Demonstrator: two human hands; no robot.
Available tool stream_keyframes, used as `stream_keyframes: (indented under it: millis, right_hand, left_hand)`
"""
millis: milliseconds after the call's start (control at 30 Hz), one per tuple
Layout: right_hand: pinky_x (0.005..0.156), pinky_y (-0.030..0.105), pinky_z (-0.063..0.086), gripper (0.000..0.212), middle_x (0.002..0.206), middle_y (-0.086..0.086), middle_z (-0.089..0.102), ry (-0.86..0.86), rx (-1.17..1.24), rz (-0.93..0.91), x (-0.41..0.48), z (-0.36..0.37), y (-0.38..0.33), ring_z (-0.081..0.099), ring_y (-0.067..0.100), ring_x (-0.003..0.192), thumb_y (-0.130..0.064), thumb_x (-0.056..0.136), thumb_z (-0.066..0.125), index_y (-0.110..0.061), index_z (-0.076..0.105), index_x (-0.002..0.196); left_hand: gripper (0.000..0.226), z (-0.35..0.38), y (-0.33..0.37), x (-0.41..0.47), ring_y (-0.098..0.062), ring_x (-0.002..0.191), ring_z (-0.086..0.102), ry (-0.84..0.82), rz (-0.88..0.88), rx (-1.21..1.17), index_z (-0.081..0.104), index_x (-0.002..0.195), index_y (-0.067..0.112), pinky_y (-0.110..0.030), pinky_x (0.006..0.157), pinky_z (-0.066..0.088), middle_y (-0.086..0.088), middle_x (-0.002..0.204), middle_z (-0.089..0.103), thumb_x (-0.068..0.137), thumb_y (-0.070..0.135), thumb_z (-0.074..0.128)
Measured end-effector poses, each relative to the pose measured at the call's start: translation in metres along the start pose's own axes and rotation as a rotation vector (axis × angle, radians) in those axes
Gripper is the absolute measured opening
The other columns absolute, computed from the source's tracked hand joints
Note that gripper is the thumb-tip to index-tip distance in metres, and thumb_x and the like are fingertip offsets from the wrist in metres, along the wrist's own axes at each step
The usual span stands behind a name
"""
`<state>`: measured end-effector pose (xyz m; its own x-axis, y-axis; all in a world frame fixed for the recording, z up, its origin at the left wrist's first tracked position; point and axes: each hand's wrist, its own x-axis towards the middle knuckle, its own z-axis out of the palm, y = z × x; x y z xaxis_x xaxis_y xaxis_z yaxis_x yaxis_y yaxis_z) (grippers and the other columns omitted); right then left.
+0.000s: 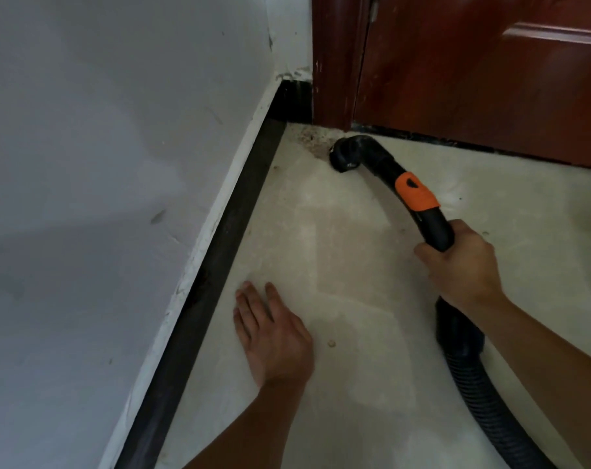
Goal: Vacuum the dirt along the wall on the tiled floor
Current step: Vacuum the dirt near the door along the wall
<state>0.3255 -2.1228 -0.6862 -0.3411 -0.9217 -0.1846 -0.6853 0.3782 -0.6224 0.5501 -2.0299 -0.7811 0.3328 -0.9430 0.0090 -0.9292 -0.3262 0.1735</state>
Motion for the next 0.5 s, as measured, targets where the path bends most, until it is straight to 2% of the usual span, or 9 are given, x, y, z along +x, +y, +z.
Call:
stream_keyframes:
  millis: [500]
  right_hand:
    - [0.048, 0.022, 0.027, 0.028, 0.070, -0.002, 0.046, -0.008, -0.009, -0.056, 0.026, 0.024, -0.034, 0.043, 0.008, 0.058, -0.022, 0.089, 0.066, -0.006, 0.054, 0.109]
  left_hand:
    - [0.058, -0.002, 0.001, 0.000, -0.041, 0.141, 0.029, -0.020, 0.000, 0.017, 0.043, 0.142, 0.002, -0.049, 0.115, 0.017, -0.028, 0.151, 0.031, 0.092, 0.027, 0.031]
